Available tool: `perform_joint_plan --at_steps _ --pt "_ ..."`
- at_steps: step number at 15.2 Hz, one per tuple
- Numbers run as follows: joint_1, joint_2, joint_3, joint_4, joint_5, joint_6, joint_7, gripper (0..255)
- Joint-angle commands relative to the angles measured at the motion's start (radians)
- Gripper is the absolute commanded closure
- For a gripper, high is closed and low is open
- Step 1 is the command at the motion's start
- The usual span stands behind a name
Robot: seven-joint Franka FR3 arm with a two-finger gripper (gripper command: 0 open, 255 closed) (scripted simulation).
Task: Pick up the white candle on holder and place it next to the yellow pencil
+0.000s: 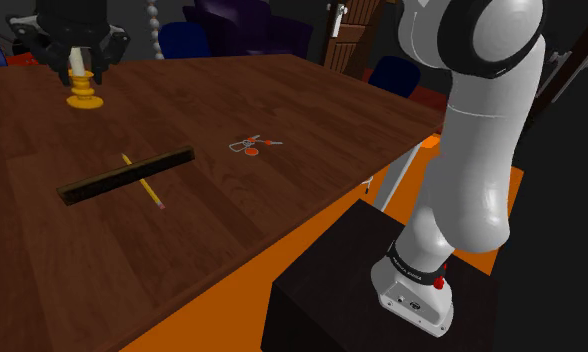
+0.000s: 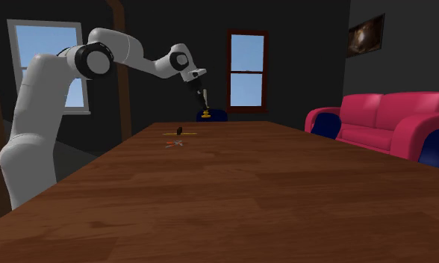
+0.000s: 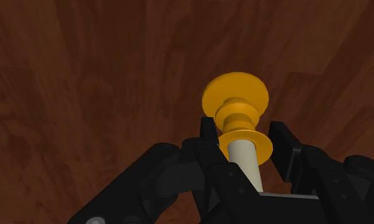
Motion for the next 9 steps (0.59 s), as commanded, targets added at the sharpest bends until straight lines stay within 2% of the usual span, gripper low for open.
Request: perform_joint_plan --at_steps 1,5,6,9 --pt "0.038 0.073 0.004 0.095 -0.032 -0.033 0.032 255" --pt "0.134 0.249 0.001 0.341 -0.092 -0.119 0.077 255" --pt "0.144 0.267 -0.002 0.368 -0.096 -0.129 0.079 255" --pt "0.134 0.250 -0.002 0.300 -0.096 -0.080 0.093 255"
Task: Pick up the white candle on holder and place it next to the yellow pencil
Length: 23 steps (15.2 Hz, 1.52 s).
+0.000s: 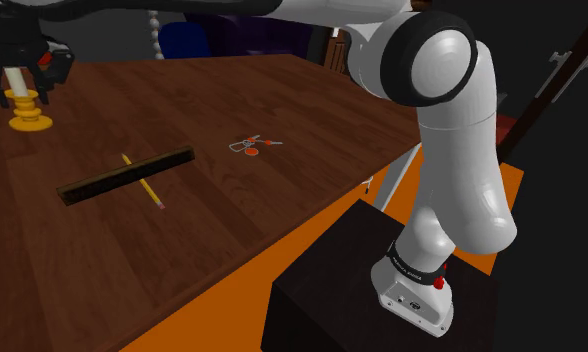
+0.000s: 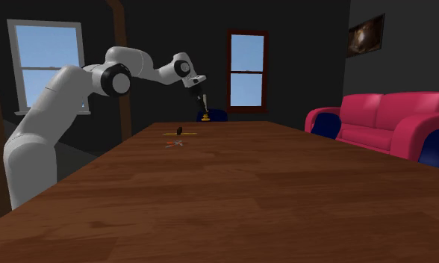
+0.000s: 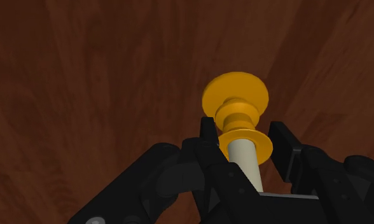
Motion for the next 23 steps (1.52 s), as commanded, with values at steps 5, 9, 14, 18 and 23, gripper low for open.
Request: perform_joint_plan --at_steps 5,9,14,18,23 --pt "-0.015 -0.023 -0.001 -0.116 -0.005 0.090 0.028 255" --pt "-0.022 -0.029 -0.004 -0.181 -0.011 0.146 0.046 255" --pt "-0.022 -0.029 -0.004 -0.181 -0.011 0.146 0.046 255" --pt "-0.022 -0.029 -0.004 -0.181 -0.011 0.146 0.046 0" --pt "-0.020 -0.046 0.000 -0.177 -0.006 0.125 0.043 0"
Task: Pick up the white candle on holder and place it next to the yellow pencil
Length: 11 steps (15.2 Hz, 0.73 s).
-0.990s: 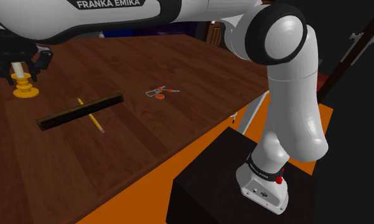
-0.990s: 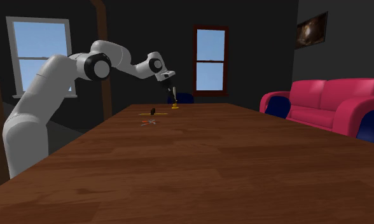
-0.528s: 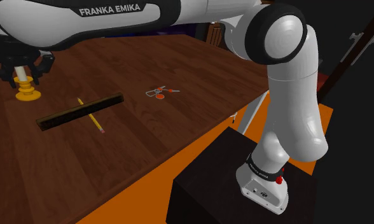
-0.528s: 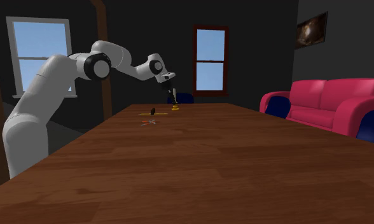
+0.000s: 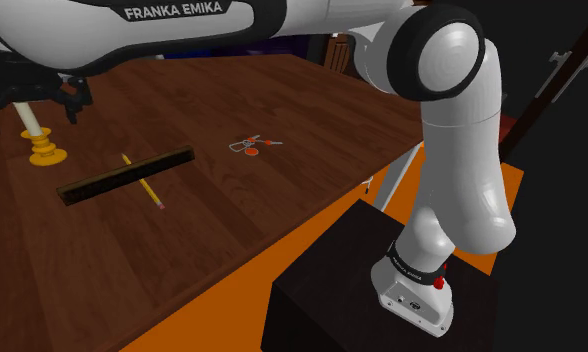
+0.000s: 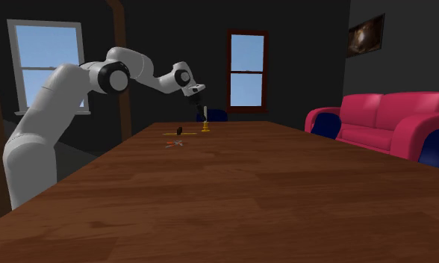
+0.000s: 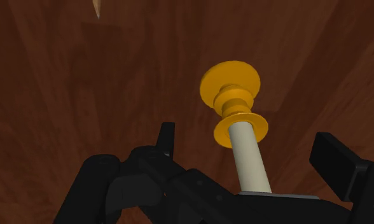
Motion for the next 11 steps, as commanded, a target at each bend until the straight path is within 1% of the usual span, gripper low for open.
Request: perform_joint_plan --at_steps 1,3,11 --pt "0.001 -0.027 0.005 0.005 0.008 -0.032 -0.005 0" --pt "0.006 -0.053 0.011 0.021 0.016 -0.073 -0.010 0" --pt "0.006 -0.053 0.011 0.021 0.016 -0.073 -0.010 0"
